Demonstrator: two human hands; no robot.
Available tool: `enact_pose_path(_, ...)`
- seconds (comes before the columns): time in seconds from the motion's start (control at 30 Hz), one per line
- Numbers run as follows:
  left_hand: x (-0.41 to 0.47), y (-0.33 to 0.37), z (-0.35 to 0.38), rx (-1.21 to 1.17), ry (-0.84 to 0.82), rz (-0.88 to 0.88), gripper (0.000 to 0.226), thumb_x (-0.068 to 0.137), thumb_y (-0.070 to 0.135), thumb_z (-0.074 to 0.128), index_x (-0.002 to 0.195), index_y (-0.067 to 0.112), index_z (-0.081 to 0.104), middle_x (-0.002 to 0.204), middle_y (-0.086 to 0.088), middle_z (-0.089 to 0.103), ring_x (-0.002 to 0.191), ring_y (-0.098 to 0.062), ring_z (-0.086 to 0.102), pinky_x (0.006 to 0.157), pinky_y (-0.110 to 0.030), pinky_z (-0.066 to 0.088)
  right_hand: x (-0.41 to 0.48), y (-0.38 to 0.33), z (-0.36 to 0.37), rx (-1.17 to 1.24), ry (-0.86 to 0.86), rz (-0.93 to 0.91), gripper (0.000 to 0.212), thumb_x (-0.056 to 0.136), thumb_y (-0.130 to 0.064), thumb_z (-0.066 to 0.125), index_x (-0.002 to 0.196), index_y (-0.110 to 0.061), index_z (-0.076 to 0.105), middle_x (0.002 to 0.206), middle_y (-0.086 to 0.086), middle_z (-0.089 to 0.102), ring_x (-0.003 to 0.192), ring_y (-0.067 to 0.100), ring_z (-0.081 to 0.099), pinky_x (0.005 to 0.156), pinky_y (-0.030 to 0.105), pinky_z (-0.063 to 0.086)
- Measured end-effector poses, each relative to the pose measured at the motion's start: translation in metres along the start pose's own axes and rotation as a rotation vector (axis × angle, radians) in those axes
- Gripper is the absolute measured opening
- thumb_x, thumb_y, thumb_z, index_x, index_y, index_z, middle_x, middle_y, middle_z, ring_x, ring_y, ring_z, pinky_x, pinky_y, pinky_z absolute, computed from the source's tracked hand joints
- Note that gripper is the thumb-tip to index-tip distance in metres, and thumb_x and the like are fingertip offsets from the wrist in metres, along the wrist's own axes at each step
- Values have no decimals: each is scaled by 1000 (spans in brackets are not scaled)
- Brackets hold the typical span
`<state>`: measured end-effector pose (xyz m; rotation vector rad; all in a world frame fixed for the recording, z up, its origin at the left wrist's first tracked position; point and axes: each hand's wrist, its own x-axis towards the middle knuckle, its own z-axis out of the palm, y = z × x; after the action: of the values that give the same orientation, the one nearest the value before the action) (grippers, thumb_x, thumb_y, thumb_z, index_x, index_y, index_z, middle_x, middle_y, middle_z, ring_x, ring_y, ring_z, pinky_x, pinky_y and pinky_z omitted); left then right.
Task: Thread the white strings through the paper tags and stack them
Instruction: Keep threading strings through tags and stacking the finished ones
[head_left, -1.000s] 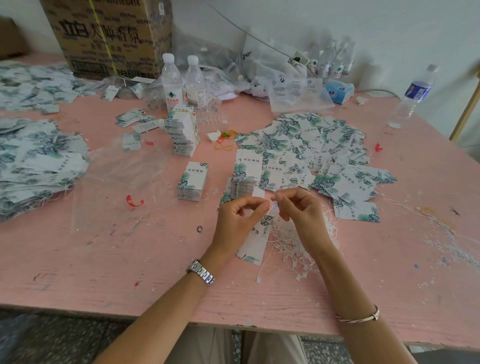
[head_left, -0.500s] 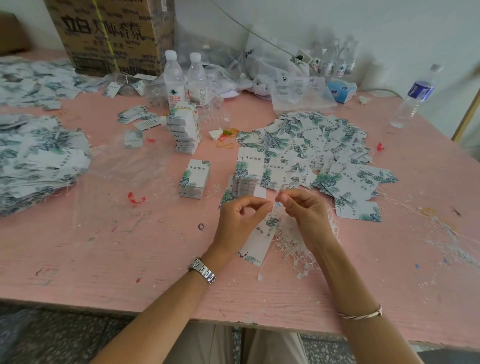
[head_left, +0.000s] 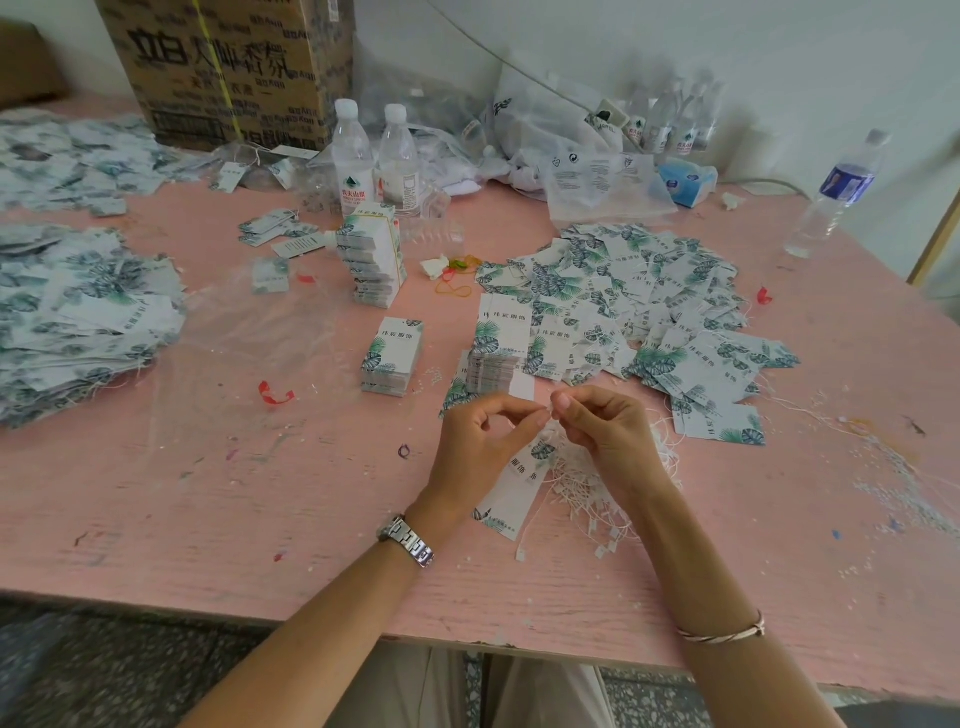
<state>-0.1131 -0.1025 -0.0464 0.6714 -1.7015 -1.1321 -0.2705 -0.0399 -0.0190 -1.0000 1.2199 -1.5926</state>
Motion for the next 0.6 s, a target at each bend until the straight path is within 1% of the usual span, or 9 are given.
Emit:
enact_pose_path(0.1,0,0,0,8,-2,2,5,86,22,79,91,23,78,79,22,72,68,3,61,64,-6,37,0,1,-1,-25,-11,-16,19,77,-27,78,83,-9,76,62,4,52,55,12,34,52,20,30)
enact_pose_path(0.23,0,0,-1,31,-2,1,4,86,24,79,90,24,78,79,21,72,71,2,62,65,-8,37,-1,0,1,-58,-33,-44,17,79,-22,76,84,-6,74,61,-3,60,53,9,36,51,17,32)
enact_pose_path(0.27,0,0,-1,38,-1,-1,4,86,24,79,90,23,78,79,21,72,71,1,61,66,-9,37,-2,-1,1,-69,-41,-58,16,81,-20,75,85,-4,73,61,-4,61,52,7,38,52,16,34)
enact_pose_path(0.37,0,0,-1,52,-5,3,7,86,23,79,91,18,79,78,21,71,71,2,61,67,-7,37,-4,-3,3,-97,-57,-97,17,83,-14,72,88,2,70,64,-8,66,54,0,53,54,10,41)
enact_pose_path(0.4,-1,1,-1,55,-9,5,8,86,22,78,91,17,78,78,20,71,71,2,62,68,-6,38,-4,-3,3,-109,-59,-97,17,84,-13,71,88,3,69,64,-8,66,54,0,54,54,10,42)
enact_pose_path(0.43,-1,1,-1,64,-14,8,8,86,21,78,92,15,78,79,18,71,73,2,62,69,-6,38,-4,-2,3,-124,-60,-87,17,85,-14,71,87,3,70,62,-7,64,52,1,50,53,11,40)
enact_pose_path(0.5,-2,2,-2,98,-30,28,10,87,20,78,93,13,78,82,13,73,77,0,63,72,-5,38,-4,-1,2,-142,-59,-47,16,88,-14,70,85,2,71,59,-2,56,51,7,38,51,14,33)
enact_pose_path(0.53,-2,2,-2,115,-38,40,10,87,19,78,93,11,77,84,10,73,78,0,63,73,-5,38,-3,0,1,-136,-64,-19,15,88,-14,70,85,1,72,59,2,54,51,9,35,50,15,31)
enact_pose_path(0.6,-2,2,-3,137,-48,52,11,86,18,78,92,10,76,85,5,73,80,-1,63,75,-5,38,-2,1,-1,-103,-86,39,15,86,-15,71,83,-1,73,60,5,56,52,10,40,50,15,34)
